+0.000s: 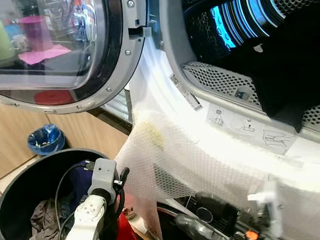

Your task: Clothes washing

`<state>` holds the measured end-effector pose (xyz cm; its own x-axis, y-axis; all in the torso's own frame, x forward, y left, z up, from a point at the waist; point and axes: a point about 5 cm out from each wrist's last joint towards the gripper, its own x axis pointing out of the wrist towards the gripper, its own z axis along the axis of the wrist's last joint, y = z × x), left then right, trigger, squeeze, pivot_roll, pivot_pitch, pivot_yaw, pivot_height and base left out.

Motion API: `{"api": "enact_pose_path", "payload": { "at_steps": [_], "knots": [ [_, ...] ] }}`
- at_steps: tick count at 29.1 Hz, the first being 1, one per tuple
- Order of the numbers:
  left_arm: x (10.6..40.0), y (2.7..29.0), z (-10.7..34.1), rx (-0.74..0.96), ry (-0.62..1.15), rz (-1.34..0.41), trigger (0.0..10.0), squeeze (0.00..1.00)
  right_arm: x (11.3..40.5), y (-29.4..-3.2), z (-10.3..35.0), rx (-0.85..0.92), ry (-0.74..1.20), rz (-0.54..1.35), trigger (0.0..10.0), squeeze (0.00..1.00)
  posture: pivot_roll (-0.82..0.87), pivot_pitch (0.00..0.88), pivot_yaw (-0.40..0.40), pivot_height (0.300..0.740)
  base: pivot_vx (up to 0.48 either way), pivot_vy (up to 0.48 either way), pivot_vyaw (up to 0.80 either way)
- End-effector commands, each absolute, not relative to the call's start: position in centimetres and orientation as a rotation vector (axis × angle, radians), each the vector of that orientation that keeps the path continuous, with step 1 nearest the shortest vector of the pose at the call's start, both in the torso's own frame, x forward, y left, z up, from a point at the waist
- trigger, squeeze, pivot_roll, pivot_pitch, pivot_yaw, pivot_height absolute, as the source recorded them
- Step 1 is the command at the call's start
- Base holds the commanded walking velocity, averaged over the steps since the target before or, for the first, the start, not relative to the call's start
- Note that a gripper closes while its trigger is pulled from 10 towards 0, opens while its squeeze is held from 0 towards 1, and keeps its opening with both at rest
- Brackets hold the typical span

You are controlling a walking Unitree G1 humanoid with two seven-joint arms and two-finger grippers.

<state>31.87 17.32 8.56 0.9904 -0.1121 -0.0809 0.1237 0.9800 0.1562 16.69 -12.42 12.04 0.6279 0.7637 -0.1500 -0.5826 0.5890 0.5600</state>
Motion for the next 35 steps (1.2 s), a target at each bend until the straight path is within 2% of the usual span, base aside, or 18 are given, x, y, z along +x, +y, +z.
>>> {"api": "enact_pose_path", "payload": {
  "at_steps": [1, 2, 3, 6, 9, 12, 14, 17, 20, 23, 25, 29, 30, 31, 32, 33, 35],
  "knots": [
    [31.6, 17.6, 8.5, 0.153, 0.079, -0.118, 10.0, 0.00, 17.2, -13.3, 10.0, 0.490, 0.426, 0.717, 10.0, 0.00, 0.11, 0.127, -0.075, 0.740, 0.000, 0.000, 0.00],
    [31.6, 17.7, 8.6, 0.154, 0.077, -0.118, 10.0, 0.00, 17.5, -13.7, 8.8, 0.499, 0.447, 0.657, 10.0, 0.00, 0.11, 0.127, -0.073, 0.740, 0.000, 0.000, 0.00],
    [31.4, 17.8, 8.8, 0.159, 0.068, -0.121, 10.0, 0.00, 17.9, -14.9, 6.0, 0.533, 0.490, 0.510, 10.0, 0.00, 0.11, 0.127, -0.075, 0.740, 0.000, 0.000, 0.00],
    [31.2, 18.0, 9.2, 0.175, 0.057, -0.129, 10.0, 0.00, 17.9, -16.2, 2.2, 0.508, 0.561, 0.356, 10.0, 0.00, 0.13, 0.128, -0.075, 0.740, 0.000, 0.000, 0.00],
    [31.0, 18.6, 10.4, 0.198, 0.026, -0.128, 10.0, 0.00, 16.8, -17.7, -3.0, 0.475, 0.686, 0.145, 10.0, 0.00, 0.15, 0.127, -0.069, 0.740, 0.000, 0.000, 0.00],
    [30.8, 19.4, 11.9, 0.207, -0.021, -0.102, 10.0, 0.00, 15.6, -18.7, -5.8, 0.497, 0.771, -0.013, 10.0, 0.00, 0.17, 0.126, -0.066, 0.740, 0.000, 0.000, 0.00],
    [30.6, 19.9, 12.9, 0.222, -0.049, -0.087, 10.0, 0.00, 15.0, -19.0, -6.7, 0.437, 0.815, -0.056, 10.0, 0.00, 0.18, 0.127, -0.062, 0.740, 0.000, 0.000, 0.00],
    [30.5, 20.5, 14.0, 0.219, -0.074, -0.061, 10.0, 0.00, 14.7, -19.3, -7.7, 0.504, 0.838, -0.146, 10.0, 0.00, 0.20, 0.126, -0.061, 0.740, 0.000, 0.000, 0.00],
    [30.6, 21.2, 14.9, 0.193, -0.050, -0.037, 10.0, 0.00, 13.9, -20.3, -8.9, 0.477, 0.890, -0.281, 10.0, 0.00, 0.23, 0.130, -0.060, 0.740, 0.000, 0.000, 0.00],
    [30.8, 21.8, 15.4, 0.184, 0.036, -0.033, 10.0, 0.00, 12.7, -20.6, -9.9, 0.414, 0.978, -0.381, 10.0, 0.00, 0.25, 0.133, -0.062, 0.740, 0.000, 0.000, 0.00],
    [30.6, 23.3, 14.9, 0.160, 0.219, 0.021, 10.0, 0.00, 12.1, -20.3, -10.4, 0.366, 1.032, -0.420, 10.0, 0.00, 0.26, 0.134, -0.060, 0.740, 0.000, 0.000, 0.00],
    [30.3, 25.4, 15.4, 0.218, 0.266, 0.089, 10.0, 0.00, 12.3, -19.7, -10.5, 0.379, 1.032, -0.434, 10.0, 0.00, 0.29, 0.136, -0.051, 0.740, 0.000, 0.000, 0.00],
    [30.2, 26.1, 15.5, 0.226, 0.266, 0.116, 10.0, 0.13, 12.4, -19.5, -10.5, 0.387, 1.027, -0.431, 10.0, 0.00, 0.30, 0.135, -0.048, 0.740, 0.000, 0.000, 0.00],
    [30.2, 26.7, 15.5, 0.221, 0.272, 0.143, 10.0, 1.00, 12.6, -19.3, -10.5, 0.387, 1.020, -0.424, 10.0, 0.08, 0.30, 0.134, -0.046, 0.740, 0.000, 0.000, 0.00],
    [30.1, 27.3, 15.4, 0.213, 0.281, 0.170, 10.0, 1.00, 12.8, -19.2, -10.4, 0.384, 1.014, -0.417, 10.0, 0.76, 0.30, 0.134, -0.046, 0.740, 0.000, 0.000, 0.00],
    [30.2, 27.4, 15.3, 0.197, 0.277, 0.169, 10.0, 1.00, 12.8, -19.1, -10.4, 0.373, 1.017, -0.414, 10.0, 1.00, 0.30, 0.125, -0.046, 0.740, 0.000, 0.000, 0.00],
    [30.6, 27.2, 15.0, 0.145, 0.282, 0.146, 10.0, 1.00, 12.9, -18.9, -10.4, 0.359, 1.024, -0.411, 10.0, 1.00, 0.30, 0.118, -0.044, 0.740, 0.000, 0.000, 0.00]
  ]
}}
